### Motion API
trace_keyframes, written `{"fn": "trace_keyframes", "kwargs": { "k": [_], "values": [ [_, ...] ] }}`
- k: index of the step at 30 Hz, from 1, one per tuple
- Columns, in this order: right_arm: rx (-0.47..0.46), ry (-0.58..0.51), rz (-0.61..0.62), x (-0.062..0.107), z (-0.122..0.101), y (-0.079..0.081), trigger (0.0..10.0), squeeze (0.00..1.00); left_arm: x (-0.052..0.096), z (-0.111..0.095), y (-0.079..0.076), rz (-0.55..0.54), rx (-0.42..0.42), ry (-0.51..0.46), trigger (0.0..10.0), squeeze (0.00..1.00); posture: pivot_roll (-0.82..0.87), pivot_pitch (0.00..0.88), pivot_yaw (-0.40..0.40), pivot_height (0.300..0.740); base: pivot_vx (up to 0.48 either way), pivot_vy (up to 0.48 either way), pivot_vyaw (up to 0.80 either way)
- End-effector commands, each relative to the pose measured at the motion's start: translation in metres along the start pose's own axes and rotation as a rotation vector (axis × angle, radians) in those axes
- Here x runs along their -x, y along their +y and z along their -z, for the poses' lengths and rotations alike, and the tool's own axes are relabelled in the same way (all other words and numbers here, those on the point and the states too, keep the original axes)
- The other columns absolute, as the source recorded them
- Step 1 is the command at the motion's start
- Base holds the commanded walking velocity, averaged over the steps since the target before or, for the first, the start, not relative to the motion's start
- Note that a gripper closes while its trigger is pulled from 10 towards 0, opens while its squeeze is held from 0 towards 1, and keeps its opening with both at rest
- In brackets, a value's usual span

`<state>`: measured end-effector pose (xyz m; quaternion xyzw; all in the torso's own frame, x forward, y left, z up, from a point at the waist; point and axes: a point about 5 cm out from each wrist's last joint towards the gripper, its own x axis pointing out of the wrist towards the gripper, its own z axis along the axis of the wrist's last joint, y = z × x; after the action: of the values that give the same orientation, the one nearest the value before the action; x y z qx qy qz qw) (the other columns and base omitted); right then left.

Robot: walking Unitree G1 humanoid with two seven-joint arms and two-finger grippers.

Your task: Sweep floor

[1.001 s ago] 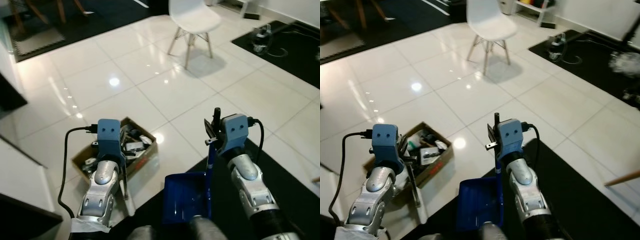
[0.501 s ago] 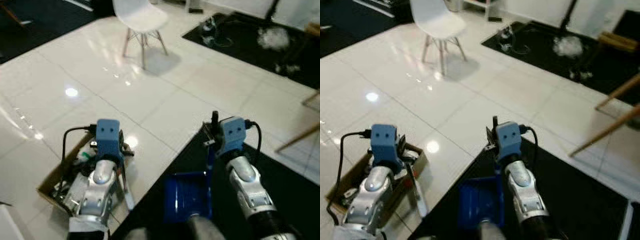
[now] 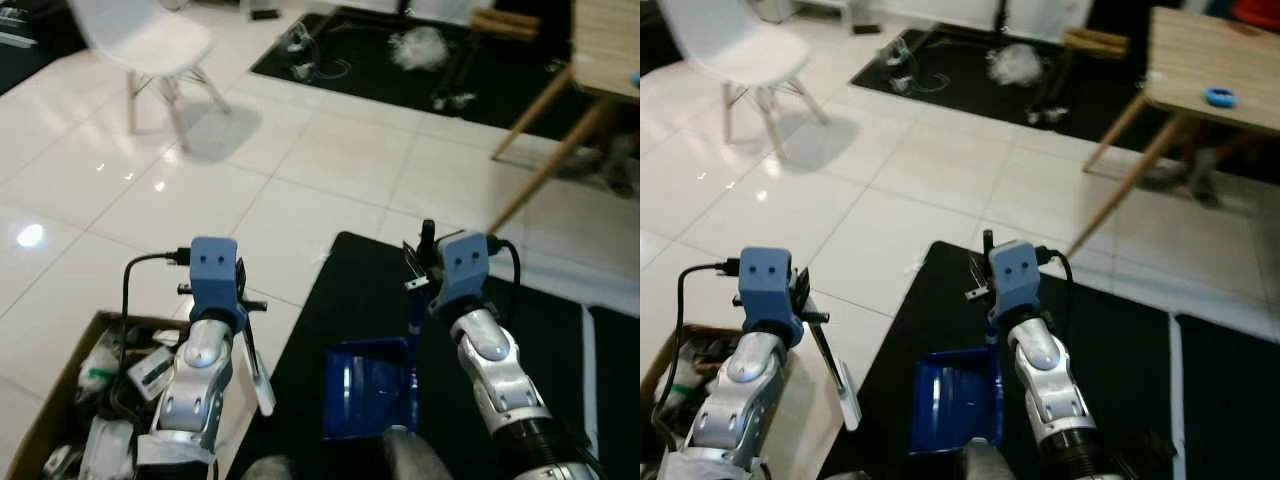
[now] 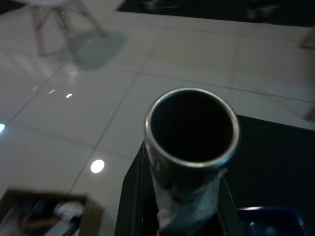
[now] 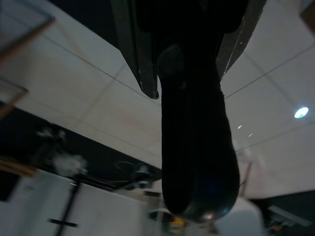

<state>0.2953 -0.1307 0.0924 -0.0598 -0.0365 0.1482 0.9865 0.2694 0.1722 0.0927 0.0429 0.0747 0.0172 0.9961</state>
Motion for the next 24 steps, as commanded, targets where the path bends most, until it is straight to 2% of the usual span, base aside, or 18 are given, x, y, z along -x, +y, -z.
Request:
{"fn": "trace_keyframes", "kwargs": {
  "k": [1,18,24],
  "values": [
    [0.014,-0.022,0.006,-0.0012,-0.0042,-0.0033,10.0,0.0,-0.0018,-0.0043,-0.0018,-0.004,-0.011,-0.027,10.0,0.0,0.04,0.068,0.015,0.74,0.0,0.0,-0.74],
    [0.034,-0.037,-0.015,-0.0064,-0.0061,0.0026,10.0,0.0,-0.0056,-0.0091,-0.0028,0.017,-0.028,-0.063,10.0,0.0,0.05,0.051,0.027,0.74,0.0,0.0,0.0],
    [0.037,-0.038,-0.015,-0.0066,-0.0058,0.0027,10.0,0.0,-0.0065,-0.0123,-0.003,0.024,-0.026,-0.085,10.0,0.0,0.05,0.05,0.027,0.74,0.386,0.0,0.0]
  ]
}}
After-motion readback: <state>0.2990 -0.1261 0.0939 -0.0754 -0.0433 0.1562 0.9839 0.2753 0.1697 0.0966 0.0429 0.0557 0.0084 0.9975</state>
